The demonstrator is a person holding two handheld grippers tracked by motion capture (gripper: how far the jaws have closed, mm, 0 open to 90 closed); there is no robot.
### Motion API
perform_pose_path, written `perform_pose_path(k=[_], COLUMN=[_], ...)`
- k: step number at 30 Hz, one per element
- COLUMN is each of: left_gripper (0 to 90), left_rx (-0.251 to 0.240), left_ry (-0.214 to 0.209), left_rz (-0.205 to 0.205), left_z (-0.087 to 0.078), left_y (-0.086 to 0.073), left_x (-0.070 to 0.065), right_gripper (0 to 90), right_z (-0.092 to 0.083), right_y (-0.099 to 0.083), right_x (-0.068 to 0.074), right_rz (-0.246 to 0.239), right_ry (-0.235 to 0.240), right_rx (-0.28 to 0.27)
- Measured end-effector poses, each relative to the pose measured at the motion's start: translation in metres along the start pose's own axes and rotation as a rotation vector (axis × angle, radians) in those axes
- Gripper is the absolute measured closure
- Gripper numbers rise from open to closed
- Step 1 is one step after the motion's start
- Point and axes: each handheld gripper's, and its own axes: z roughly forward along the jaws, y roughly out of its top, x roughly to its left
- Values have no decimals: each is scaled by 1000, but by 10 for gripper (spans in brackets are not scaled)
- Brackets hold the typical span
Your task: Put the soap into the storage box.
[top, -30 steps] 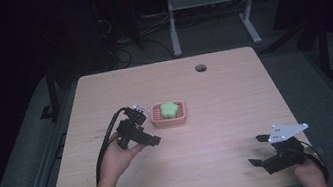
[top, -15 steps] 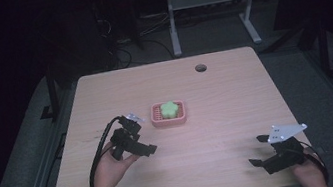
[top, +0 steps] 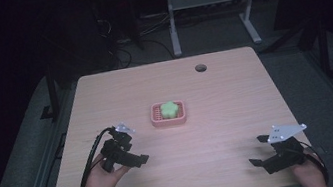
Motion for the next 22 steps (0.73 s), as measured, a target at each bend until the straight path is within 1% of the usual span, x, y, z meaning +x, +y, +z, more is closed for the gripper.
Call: perform_pose_path(k=[2, 7, 8, 9, 12, 13, 15, 17, 18, 20, 21, 22], left_gripper=[227, 227, 227, 227, 227, 227, 227, 227, 227, 227, 227, 227], left_rx=[2, -12, -5, -5, -9, -9, -27, -36, -52, -79, -94, -101], left_ry=[4, -1, 4, 4, 8, 9, 13, 15, 14, 13, 26, 29], left_rz=[8, -10, -10, -10, -17, -13, -22, -17, -19, -15, -2, 3], left_z=[0, 0, 2, 2, 3, 3, 4, 4, 5, 4, 4, 3], left_y=[-4, -17, -22, -22, -31, -34, -40, -46, -48, -53, -56, -58], left_x=[0, 0, 0, 0, 1, 1, 1, 0, -1, -4, -5, -6], right_gripper=[138, 138, 138, 138, 138, 138, 138, 138, 138, 138, 138, 138], right_z=[0, 0, 1, 1, 1, 1, 1, 1, 1, 1, 1, 1], right_y=[-1, -1, -2, -2, -2, -2, -2, -2, -2, -2, -2, -2], right_x=[0, 0, 0, 0, -1, -1, 0, 1, 1, 1, 1, 2], right_rz=[0, 2, 11, 11, 8, 8, 10, 4, 3, 2, 2, 1], right_ry=[-2, -6, -5, -5, -6, -6, -5, -6, -6, -6, -7, -7], right_rx=[3, 3, -2, -2, 3, 3, 5, 4, 3, 2, 0, -2])
